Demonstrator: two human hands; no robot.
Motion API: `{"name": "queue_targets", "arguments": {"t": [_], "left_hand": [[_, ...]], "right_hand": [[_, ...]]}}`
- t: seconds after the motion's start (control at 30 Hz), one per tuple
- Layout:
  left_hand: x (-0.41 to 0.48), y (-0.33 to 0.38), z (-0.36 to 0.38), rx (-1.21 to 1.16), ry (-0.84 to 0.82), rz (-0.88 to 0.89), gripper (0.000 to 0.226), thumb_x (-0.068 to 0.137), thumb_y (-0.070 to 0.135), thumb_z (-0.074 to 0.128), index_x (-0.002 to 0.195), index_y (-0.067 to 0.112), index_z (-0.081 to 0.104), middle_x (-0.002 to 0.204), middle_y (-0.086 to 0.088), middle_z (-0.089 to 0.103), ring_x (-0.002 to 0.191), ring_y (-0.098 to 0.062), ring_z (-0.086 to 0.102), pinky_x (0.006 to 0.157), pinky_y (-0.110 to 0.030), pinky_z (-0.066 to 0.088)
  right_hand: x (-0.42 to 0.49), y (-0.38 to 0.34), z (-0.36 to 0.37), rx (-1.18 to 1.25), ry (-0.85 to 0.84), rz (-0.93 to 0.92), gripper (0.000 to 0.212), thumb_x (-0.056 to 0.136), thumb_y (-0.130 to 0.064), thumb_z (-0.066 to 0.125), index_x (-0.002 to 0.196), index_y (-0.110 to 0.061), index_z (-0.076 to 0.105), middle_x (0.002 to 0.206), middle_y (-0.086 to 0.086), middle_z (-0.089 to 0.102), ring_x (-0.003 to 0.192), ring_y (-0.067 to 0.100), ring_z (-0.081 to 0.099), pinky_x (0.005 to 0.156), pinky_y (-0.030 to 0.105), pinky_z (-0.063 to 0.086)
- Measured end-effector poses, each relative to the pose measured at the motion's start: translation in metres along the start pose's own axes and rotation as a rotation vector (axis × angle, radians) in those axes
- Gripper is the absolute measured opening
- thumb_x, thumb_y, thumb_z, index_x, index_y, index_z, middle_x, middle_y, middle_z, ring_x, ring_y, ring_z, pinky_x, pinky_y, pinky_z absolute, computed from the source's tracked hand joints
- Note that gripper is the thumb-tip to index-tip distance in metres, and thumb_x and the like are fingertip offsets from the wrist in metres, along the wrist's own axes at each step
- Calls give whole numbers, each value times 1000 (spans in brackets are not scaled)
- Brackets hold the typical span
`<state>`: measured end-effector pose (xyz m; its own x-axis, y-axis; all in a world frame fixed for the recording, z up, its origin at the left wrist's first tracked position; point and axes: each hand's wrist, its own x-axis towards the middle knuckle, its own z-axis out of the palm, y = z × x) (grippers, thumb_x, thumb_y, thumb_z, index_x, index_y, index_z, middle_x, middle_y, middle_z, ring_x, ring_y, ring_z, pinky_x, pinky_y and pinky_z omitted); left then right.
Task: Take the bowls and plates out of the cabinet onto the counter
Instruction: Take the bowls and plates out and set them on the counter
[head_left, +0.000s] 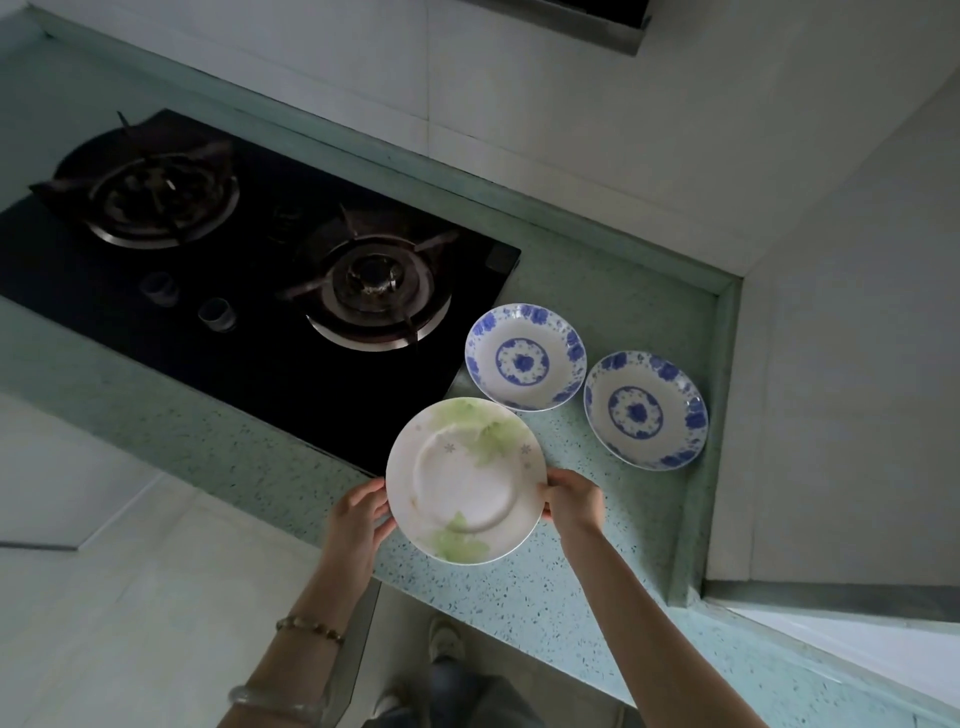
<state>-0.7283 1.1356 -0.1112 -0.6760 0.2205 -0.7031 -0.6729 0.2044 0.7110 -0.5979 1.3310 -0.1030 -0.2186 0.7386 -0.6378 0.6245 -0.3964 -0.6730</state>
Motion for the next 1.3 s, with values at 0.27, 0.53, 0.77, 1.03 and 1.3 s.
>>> {"name": "queue_targets", "arguments": {"t": [0.27,0.53,0.77,1.03,1.3], "left_hand": [[-2,0,-1,-35,-10,19,22,98,5,42,114,9,57,106,-8,64,100,-23,61,90,-34,49],[-2,-3,-5,-23,-23,51,29,97,5,43,123,7,56,114,-9,65,110,-24,60,96,-35,48],[-4,-2,-7,-14,-42,70,31,96,3,45,126,6,55,115,-11,65,106,-22,61,96,-34,47],[-7,-2,-12,53,-28,114,32,96,4,44,127,6,50,111,-10,64,106,-23,62,97,-36,48],[-17,7,-22,72,43,211,34,95,2,45,128,7,52,121,-8,59,116,-23,57,101,-35,45]], "right_hand": [[-9,-5,0,-106,37,-71,41,70,5,52,64,-34,62,72,-4,70,77,31,69,75,46,58],[-12,-5,-1,-95,0,-40,38,72,6,51,76,-29,68,74,-5,70,72,27,71,68,40,61],[-10,-2,-2,-80,-35,-11,31,76,1,51,87,-23,66,82,5,71,74,26,71,63,33,60],[-12,-3,-7,-147,15,-84,40,78,-9,55,117,-15,60,99,8,71,92,25,65,71,30,50],[-24,-23,-26,-339,-24,-269,45,84,-15,60,127,-19,52,121,9,55,105,22,53,84,34,45]]}}
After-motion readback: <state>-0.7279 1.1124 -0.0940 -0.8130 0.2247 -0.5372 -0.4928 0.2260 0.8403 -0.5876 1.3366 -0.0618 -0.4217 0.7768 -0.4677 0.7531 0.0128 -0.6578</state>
